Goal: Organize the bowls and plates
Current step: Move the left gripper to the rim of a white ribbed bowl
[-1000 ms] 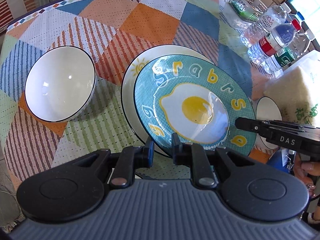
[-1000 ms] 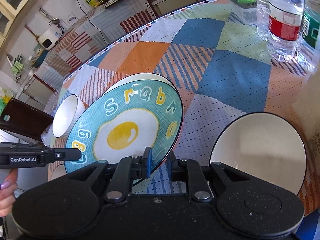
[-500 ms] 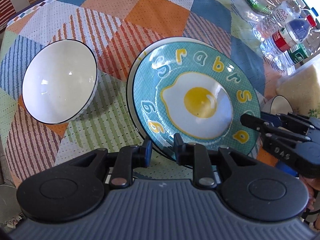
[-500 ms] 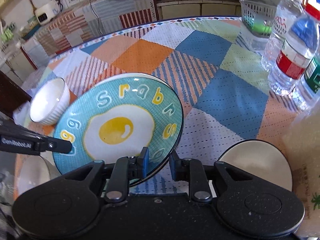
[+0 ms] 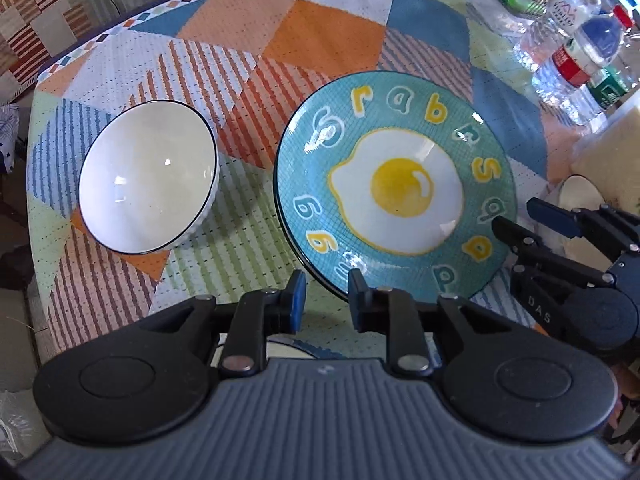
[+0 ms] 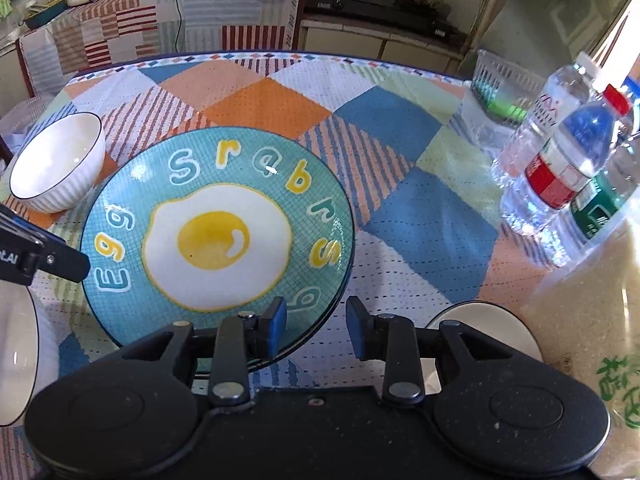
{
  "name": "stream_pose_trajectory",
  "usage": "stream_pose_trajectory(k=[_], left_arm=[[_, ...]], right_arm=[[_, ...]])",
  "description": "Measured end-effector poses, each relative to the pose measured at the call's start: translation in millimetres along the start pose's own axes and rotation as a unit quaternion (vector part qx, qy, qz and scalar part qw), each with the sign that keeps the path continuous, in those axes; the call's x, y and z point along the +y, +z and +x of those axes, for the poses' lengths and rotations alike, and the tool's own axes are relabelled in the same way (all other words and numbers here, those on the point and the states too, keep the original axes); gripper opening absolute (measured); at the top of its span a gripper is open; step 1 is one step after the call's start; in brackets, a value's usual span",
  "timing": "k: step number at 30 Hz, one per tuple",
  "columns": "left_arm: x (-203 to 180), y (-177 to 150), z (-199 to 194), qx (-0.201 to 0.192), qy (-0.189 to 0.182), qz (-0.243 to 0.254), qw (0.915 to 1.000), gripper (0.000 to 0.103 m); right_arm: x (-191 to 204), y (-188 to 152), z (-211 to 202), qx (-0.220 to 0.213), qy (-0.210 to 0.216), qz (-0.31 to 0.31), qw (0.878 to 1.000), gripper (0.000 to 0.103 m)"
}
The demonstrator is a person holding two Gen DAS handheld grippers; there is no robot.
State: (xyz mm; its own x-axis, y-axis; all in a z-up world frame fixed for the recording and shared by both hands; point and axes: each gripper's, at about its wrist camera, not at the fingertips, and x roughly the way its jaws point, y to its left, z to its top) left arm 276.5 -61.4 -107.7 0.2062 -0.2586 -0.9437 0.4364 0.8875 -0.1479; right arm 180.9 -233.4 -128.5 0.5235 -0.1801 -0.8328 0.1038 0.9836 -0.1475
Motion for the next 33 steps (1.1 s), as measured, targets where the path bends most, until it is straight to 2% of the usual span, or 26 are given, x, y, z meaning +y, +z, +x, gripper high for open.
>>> stream_pose_trajectory(k=[5,8,14,17,24,25,26,27,31,33], left_arm=[[6.1,-12.5,-34.0,-0.023,-0.004,0.003,0.9997,0.024],[10.4,-23.3,-56.4,-0.035,-0.008,0.007,0.9993,0.031],[27.5,-46.5,-91.4,-0.054,-0.011,0.004,0.9985,0.039],[37.7,-58.5,-101.2,-0.064,-0.001,0.004,0.998,0.042],[61.2,-87.8,-98.6,-0.075,0.004,0.004,0.9972,0.054],[65.1,-91.4,-95.9,-0.072,0.002,0.0,0.9974,0.055],[68.5,-94.3,-93.6,-0.071,0.0,-0.003,0.9975,0.056],[72.1,-98.1,-90.6,-0.07,0.0,-0.007,0.9975,0.058],[84.4,-110.4,-76.6,-0.07,-0.002,-0.017,0.9974,0.066],[88.4,-114.7,-67.4,-0.066,-0.008,-0.022,0.9975,0.067]], right_arm=[[-6.0,-7.2,-35.0,-0.037,0.034,0.032,0.998,0.043],[-5.6,-13.0,-60.3,-0.067,0.059,0.035,0.995,0.048],[3.8,-26.0,-105.1,-0.127,0.103,0.005,0.987,0.061],[14.5,-33.9,-117.4,-0.139,0.124,-0.025,0.982,0.068],[51.3,-61.5,-121.4,-0.159,0.165,-0.081,0.97,0.076],[56.4,-65.8,-119.4,-0.159,0.167,-0.086,0.969,0.08],[62.6,-71.1,-118.3,-0.158,0.169,-0.093,0.968,0.087],[68.6,-77.0,-117.3,-0.161,0.172,-0.1,0.967,0.09],[87.8,-96.6,-109.2,-0.16,0.188,-0.127,0.961,0.091],[96.9,-103.8,-102.8,-0.155,0.194,-0.133,0.96,0.092]])
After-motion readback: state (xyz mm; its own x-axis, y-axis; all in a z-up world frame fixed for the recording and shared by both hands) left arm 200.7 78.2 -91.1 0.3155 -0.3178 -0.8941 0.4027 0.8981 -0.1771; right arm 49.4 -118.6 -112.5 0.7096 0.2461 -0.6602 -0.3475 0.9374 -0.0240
